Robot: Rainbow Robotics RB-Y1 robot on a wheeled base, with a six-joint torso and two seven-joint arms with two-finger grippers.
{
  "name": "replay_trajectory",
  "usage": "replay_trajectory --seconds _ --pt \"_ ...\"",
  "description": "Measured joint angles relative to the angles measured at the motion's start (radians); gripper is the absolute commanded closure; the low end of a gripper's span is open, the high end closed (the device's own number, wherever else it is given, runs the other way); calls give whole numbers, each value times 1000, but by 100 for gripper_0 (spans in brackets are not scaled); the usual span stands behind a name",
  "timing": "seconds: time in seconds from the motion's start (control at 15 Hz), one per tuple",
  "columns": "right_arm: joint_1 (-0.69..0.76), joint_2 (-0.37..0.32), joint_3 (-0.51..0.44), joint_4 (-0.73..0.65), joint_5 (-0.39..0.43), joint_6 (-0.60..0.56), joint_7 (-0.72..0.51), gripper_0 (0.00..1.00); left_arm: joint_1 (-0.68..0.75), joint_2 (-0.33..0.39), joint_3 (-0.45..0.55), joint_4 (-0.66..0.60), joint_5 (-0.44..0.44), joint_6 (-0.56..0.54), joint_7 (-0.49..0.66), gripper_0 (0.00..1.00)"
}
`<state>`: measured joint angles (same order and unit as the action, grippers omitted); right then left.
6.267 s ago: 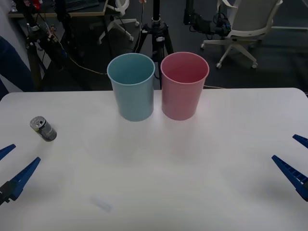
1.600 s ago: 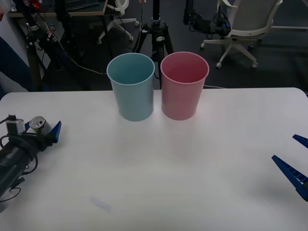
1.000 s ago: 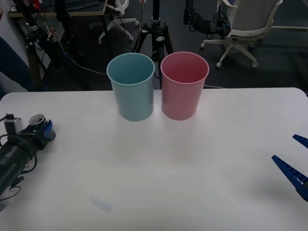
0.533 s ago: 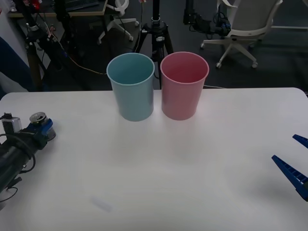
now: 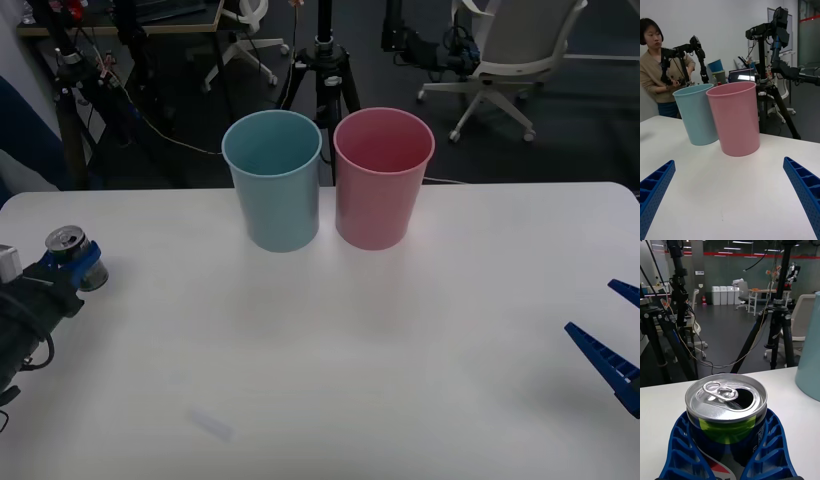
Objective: Grasp the object on the table and drop it into the matching bin: aluminum can to the light blue bin, PET bottle to the pink bin.
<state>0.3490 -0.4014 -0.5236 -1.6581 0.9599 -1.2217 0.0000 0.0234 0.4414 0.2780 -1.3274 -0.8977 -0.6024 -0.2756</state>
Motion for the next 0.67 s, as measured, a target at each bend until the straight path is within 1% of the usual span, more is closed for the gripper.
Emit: replay_trajectory --seconds 0.2,0.33,0.47,0.67 --pt "0 0 0 0 0 0 0 0 101 68 -92 -173 91 96 31 100" --pt "0 0 0 0 0 0 0 0 159 108 -127 -284 119 151 51 100" --pt "0 0 0 0 0 0 0 0 187 146 -146 -358 135 166 68 100" --pt "0 0 0 0 0 0 0 0 192 190 -155 -426 141 161 89 100"
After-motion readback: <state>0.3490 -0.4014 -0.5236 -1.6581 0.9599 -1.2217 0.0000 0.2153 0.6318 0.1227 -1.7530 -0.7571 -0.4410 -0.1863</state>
